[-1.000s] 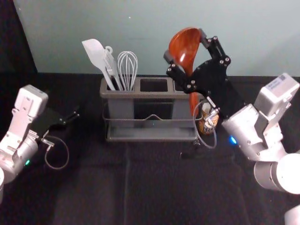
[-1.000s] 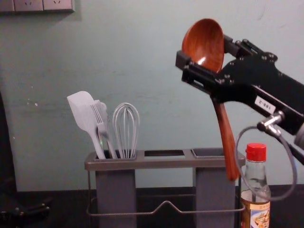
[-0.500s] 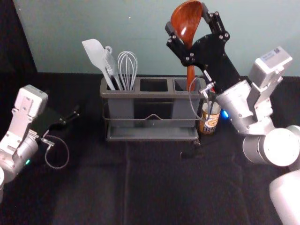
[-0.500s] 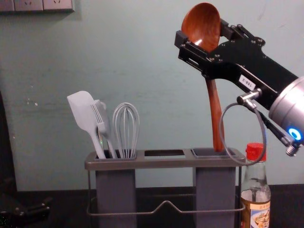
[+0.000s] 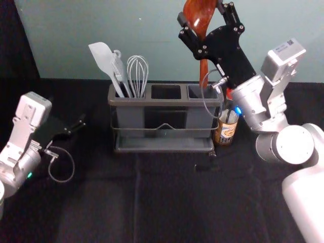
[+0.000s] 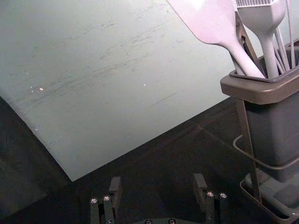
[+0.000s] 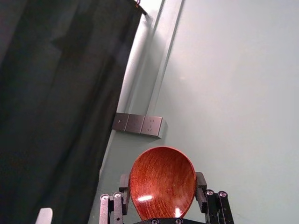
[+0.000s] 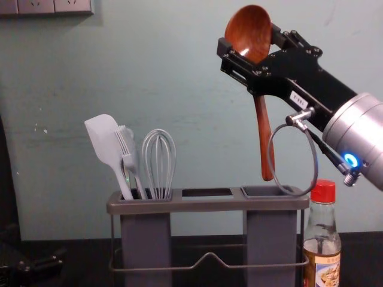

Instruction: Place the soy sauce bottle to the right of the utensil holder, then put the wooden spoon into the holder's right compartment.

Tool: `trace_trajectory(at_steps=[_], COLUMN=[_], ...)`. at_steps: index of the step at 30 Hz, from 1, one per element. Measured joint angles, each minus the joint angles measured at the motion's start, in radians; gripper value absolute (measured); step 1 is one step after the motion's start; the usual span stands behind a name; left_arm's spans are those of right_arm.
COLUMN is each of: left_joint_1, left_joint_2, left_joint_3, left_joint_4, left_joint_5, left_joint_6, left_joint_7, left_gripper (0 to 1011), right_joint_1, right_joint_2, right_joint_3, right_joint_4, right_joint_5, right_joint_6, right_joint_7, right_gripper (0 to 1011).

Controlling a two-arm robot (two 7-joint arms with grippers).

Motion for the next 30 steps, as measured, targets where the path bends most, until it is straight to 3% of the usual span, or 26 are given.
trace_trajectory(at_steps=[16,30], left_joint_1=[0.000,0.000], left_joint_2=[0.000,0.000], left_joint_3=[0.000,0.000], left_joint_4=[0.000,0.000], left_joint_5=[0.000,0.000], left_joint_6=[0.000,0.000], left_joint_7=[0.000,0.000], left_gripper=[1005,1005], right_joint_1=[0.062,0.042], right_joint_2=[-0.038,-0.054], right_joint_3=[0.011,0.018], right_joint_4=[0.150,0.215], right_joint_5=[0.005,0.005], right_joint_6=[-0.077,-0.124], right_joint_7=[0.014,0.030], right_gripper=[836,836])
